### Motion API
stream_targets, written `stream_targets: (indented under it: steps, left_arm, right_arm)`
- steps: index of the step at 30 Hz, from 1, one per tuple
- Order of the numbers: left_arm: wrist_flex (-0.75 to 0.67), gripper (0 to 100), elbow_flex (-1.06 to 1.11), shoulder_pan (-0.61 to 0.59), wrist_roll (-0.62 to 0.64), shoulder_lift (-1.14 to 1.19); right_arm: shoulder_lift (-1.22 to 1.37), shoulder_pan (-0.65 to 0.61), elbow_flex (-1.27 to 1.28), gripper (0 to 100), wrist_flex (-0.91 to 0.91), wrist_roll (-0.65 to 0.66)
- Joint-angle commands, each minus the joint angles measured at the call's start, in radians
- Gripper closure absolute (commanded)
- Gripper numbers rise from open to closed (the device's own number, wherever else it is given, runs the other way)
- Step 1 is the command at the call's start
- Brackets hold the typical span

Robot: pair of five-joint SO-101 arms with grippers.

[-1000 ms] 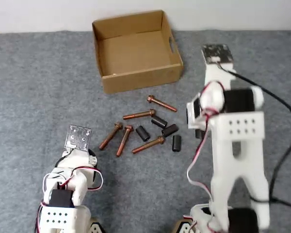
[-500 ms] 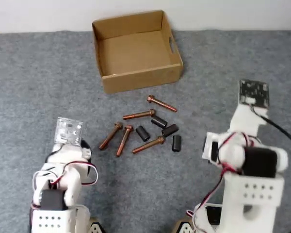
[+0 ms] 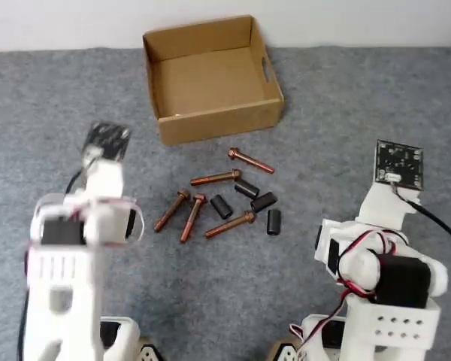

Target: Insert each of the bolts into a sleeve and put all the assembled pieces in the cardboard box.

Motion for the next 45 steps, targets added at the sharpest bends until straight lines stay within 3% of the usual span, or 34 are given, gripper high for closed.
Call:
stream_targets:
  steps: [1, 4, 8, 16, 29, 40, 45]
  left_arm:
    - [0.124, 99, -0.246, 0.025, -0.209, 0.305]
    - [0.164, 99, -0.372, 0.031, -0.293, 0.471]
    - [0.175, 98, -0.49, 0.048, -0.293, 0.612]
    - [0.245, 79, -0.588, 0.143, -0.293, 0.802]
    - [0.118, 79, -0.788, 0.144, -0.207, 1.094]
    - [0.118, 79, -1.01, 0.146, -0.203, 1.363]
    - [0.126, 87, -1.093, 0.153, -0.201, 1.473]
  right_arm:
    - [-0.015, 0.007, -0.005, 99.1, 0.041, 0.011]
    - [-0.03, 0.007, -0.005, 99.1, 0.041, 0.008]
    - [-0.062, 0.007, -0.005, 99.1, 0.041, 0.006]
    - [-0.12, 0.007, -0.003, 99.1, 0.041, 0.006]
    - [-0.127, 0.007, -0.003, 99.1, 0.041, 0.011]
    - [-0.117, 0.007, -0.003, 99.1, 0.039, 0.011]
    - [-0.117, 0.007, -0.003, 99.1, 0.039, 0.012]
